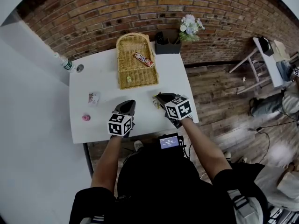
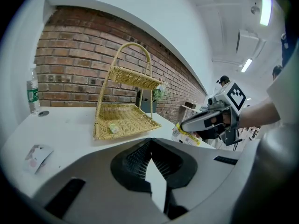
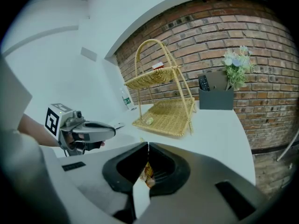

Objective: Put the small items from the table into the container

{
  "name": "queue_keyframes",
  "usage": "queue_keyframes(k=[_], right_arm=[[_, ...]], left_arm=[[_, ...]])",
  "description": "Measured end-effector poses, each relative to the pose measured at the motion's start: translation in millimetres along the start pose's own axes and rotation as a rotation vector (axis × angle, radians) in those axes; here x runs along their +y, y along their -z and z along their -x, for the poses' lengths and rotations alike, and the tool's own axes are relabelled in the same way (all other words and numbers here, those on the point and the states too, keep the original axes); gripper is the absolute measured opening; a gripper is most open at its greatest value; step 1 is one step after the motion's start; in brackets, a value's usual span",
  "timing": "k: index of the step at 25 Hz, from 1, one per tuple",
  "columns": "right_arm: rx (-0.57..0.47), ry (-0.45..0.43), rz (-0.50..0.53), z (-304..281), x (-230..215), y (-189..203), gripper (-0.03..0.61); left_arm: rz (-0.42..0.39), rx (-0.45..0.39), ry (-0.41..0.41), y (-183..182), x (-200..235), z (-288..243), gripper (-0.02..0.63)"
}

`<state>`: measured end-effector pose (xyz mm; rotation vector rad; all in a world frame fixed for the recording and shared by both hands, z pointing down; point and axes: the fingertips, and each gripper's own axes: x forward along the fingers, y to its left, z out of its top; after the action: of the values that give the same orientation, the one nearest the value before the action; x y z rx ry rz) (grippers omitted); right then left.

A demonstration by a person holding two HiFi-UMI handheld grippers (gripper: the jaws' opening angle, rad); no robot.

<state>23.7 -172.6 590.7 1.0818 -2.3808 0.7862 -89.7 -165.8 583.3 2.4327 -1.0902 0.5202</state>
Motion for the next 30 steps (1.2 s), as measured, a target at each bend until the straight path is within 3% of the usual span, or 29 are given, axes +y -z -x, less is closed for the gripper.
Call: queue_keyframes(k=[15,30], right_arm=[[-0.018,-0.022,0.048,-30.9,-11.9,-51.1,0.021],[-0.011,-0.014,0.040,-64.9,-30.5,-73.4,0.021]], left_arm=[[-0.007,-0.009,0.002,-26.9,16.9,-23.1,0.008],[0.002,0.019,0.015,-30.8,30.5,-43.8,0.008]])
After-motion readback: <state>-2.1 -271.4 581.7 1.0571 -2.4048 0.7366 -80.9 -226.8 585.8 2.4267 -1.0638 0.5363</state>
